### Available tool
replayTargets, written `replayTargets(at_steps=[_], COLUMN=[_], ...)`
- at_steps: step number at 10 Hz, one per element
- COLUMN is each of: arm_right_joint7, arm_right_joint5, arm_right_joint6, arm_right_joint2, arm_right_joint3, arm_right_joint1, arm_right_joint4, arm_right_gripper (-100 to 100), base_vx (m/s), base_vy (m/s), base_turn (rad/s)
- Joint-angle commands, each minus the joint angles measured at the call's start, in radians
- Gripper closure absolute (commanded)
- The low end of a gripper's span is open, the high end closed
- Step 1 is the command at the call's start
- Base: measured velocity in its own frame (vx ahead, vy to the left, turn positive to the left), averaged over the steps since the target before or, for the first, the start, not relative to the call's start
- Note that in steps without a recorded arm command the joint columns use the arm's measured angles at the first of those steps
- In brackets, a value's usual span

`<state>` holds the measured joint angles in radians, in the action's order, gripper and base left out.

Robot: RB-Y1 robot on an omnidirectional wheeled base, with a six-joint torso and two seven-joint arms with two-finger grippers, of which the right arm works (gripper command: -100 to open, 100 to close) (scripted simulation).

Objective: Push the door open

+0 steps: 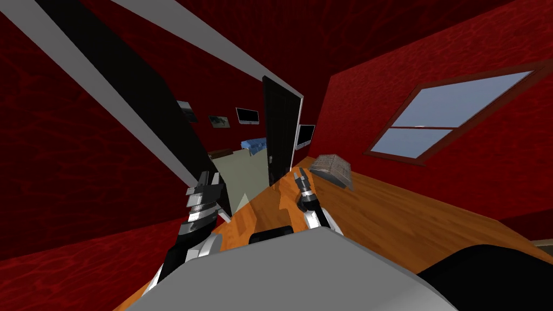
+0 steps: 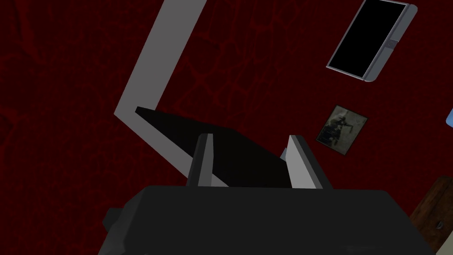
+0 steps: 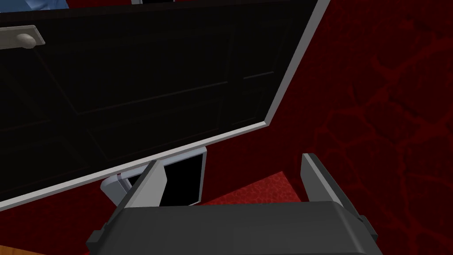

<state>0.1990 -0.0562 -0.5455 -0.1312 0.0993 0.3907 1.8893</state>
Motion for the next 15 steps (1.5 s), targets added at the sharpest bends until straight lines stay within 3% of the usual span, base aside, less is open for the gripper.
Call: replayTargets(at_steps=[1,15], arm_right_joint7=[0.007,0.065], arm_right_joint5=[0.000,-0.006], arm_right_joint6=[-0.013,-0.137], arm_right_joint2=[-0.010,-0.087], arm_right_joint3=[0.003,0.031], arm_right_joint1=[-0.008,-0.091], arm_right_joint4=[-0.032,-0.347], arm_right_gripper=[-100,-100], base_vx=[0.097,0.102], base_vy=[0.003,-0.004], base_turn=[0.063,0.068])
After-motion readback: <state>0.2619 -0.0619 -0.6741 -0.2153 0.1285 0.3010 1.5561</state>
